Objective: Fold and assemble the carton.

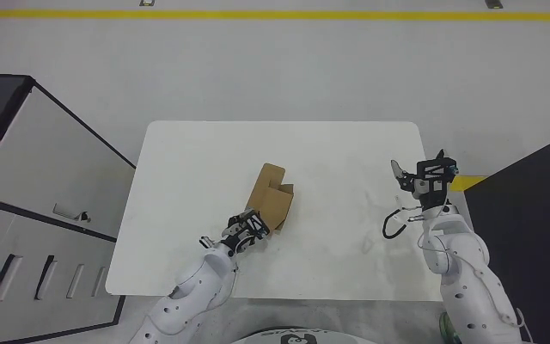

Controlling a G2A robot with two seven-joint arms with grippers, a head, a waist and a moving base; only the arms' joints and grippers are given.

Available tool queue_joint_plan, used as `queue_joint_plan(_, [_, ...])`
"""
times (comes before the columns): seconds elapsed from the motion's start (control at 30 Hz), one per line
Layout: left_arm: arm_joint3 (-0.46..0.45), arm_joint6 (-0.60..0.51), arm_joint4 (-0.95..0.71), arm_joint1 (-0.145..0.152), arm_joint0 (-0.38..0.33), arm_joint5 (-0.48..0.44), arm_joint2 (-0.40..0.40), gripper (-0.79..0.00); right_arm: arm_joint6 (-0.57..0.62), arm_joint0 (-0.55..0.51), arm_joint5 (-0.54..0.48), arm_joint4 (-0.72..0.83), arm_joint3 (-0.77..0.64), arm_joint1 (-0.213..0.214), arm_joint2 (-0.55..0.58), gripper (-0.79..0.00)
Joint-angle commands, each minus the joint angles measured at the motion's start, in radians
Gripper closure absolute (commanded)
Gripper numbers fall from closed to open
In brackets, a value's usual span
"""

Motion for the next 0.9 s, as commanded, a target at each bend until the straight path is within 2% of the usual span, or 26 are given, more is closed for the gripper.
queue_joint_plan(0.0, [0.006, 0.0, -0.013, -0.002, -0.005, 0.006, 0.001, -0.354, 0.0, 0.0, 0.0, 0.0, 0.0, 0.0, 0.0, -0.785])
queue_joint_plan(0.27, [0.02, 0.011, -0.05, -0.006, -0.017, 0.015, -0.001, -0.311, 0.0, 0.0, 0.0, 0.0, 0.0, 0.0, 0.0, -0.785])
queue_joint_plan(0.67, [0.04, 0.016, -0.055, -0.009, -0.029, 0.015, 0.008, -0.299, 0.0, 0.0, 0.0, 0.0, 0.0, 0.0, 0.0, -0.785])
queue_joint_plan(0.73, [0.041, 0.018, -0.059, -0.01, -0.031, 0.019, 0.009, -0.249, 0.0, 0.0, 0.0, 0.0, 0.0, 0.0, 0.0, -0.785])
queue_joint_plan(0.77, [0.043, 0.018, -0.061, -0.011, -0.033, 0.021, 0.01, -0.166, 0.0, 0.0, 0.0, 0.0, 0.0, 0.0, 0.0, -0.785])
queue_joint_plan(0.8, [0.044, 0.018, -0.066, -0.012, -0.034, 0.026, 0.009, 0.0, 0.0, 0.0, 0.0, 0.0, 0.0, 0.0, 0.0, -0.785])
queue_joint_plan(0.87, [0.045, 0.022, -0.074, -0.012, -0.037, 0.029, 0.008, 0.0, 0.0, 0.0, 0.0, 0.0, 0.0, 0.0, 0.0, -0.785])
